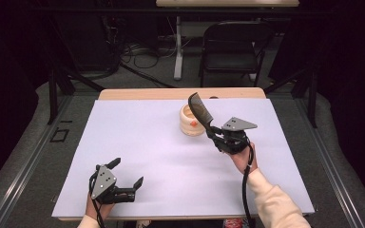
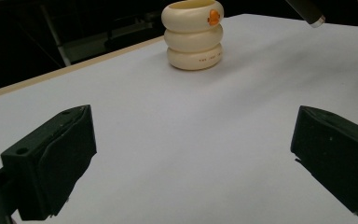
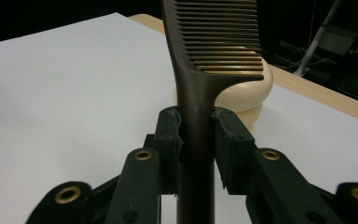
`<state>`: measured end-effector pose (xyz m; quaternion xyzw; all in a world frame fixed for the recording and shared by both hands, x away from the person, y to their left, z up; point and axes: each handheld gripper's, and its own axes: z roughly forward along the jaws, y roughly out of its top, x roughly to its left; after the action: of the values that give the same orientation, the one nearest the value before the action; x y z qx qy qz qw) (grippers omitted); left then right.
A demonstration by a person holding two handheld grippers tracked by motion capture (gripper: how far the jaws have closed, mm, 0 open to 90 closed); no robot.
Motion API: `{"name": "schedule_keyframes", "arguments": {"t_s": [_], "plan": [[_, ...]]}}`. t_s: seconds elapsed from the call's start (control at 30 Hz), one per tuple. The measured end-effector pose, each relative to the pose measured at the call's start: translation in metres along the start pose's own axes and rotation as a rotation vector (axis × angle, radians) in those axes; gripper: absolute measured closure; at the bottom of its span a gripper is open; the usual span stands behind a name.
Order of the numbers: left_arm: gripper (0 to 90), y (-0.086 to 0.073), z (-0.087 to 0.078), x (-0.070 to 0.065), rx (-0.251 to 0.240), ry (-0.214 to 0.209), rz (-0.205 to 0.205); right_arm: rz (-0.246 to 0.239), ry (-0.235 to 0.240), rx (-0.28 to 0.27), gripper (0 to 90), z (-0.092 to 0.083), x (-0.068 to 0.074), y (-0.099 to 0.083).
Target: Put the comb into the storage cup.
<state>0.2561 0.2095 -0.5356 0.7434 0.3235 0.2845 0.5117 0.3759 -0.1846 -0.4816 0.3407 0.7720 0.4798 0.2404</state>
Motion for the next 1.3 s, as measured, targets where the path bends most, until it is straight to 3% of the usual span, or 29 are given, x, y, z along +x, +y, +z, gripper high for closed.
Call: {"name": "schedule_keyframes", "arguments": {"t_s": [1.3], "plan": [[0.2, 0.001, 0.002, 0.0, 0.004, 0.008, 0.009, -0.028, -0.007, -0.079, 72.4, 0.008, -0.005, 0.014]]}}
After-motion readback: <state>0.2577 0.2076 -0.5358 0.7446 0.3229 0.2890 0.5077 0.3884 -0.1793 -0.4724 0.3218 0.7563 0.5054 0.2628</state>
